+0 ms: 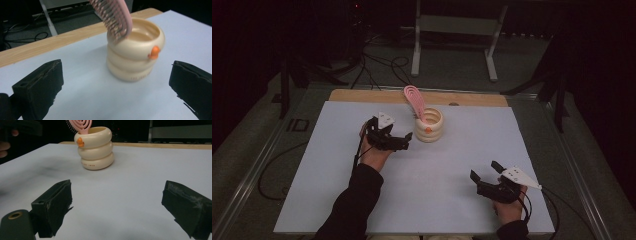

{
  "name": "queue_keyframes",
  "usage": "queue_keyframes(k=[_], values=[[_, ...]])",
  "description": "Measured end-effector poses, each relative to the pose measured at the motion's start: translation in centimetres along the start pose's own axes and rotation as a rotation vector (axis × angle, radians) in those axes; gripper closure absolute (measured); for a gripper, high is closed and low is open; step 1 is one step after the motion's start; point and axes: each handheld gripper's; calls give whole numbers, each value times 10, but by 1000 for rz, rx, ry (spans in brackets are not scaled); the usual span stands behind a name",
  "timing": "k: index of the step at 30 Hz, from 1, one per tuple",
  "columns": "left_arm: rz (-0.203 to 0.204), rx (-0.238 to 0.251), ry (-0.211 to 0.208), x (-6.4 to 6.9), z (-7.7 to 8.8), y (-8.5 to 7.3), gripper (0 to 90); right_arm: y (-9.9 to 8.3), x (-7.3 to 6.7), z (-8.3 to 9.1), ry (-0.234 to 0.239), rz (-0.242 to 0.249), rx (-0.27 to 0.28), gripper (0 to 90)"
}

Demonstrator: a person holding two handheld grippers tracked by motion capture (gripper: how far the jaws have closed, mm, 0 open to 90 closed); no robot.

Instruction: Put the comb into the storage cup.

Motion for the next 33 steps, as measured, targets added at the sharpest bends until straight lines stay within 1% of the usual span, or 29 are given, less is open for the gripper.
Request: queue_keyframes(k=[1, 3, 4, 5, 6, 9, 12, 13, 16, 17, 19, 20, 21, 22, 26, 29, 30, 33], values=[[-2, -5, 2, -1, 5, -7, 3, 0, 0, 0, -1, -2, 0, 91], [-10, -13, 4, -3, 10, -13, 3, 0, -1, -1, 0, -2, -3, 92], [-10, -16, 6, -4, 12, -17, 3, 0, -1, -1, 0, -2, -3, 92], [-10, -16, 6, -4, 12, -17, 3, 0, -1, -1, 0, -2, -3, 92], [-7, -16, 12, -6, 17, -24, 3, 0, -1, -1, 1, 0, -3, 91], [1, -16, 22, -10, 23, -33, 3, 0, -2, -1, 1, 1, -5, 91], [-3, -17, 37, -14, 31, -43, 3, 0, -2, -1, 1, 1, -5, 91], [1, -15, 38, -15, 35, -50, 3, 0, -2, -1, 1, 3, -4, 92], [1, -15, 38, -15, 35, -50, 3, 0, -2, -1, 0, 3, -4, 92], [-3, -20, 40, -18, 41, -62, 3, 0, -2, -1, 0, 3, -4, 92], [-8, -24, 46, -20, 44, -69, 3, 0, -2, -1, 0, 6, -4, 91], [-9, -27, 47, -21, 46, -72, 3, 0, -2, -1, -1, 5, -4, 91], [-9, -27, 47, -21, 46, -72, 3, 0, -2, -1, -1, 5, -4, 91], [-7, -29, 45, -23, 49, -79, 3, 0, -2, -1, -1, 5, -4, 91], [-1, -29, 45, -25, 54, -92, 3, 1, -3, 0, -2, 11, -2, 91], [-1, -29, 45, -25, 54, -92, 3, 1, -3, 0, -4, 11, -2, 91], [-7, -41, 46, -26, 59, -104, 3, 1, -3, 0, -4, 11, -2, 91], [-13, -46, 47, -26, 63, -109, 3, 1, -2, 0, -8, 10, -2, 91]])
Point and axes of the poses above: each handheld gripper's, and its own axes: z roughly backward along the jaws, y roughly out of its top, x roughly to its right, and after that the axes turned 8 degrees about -x, right-handed
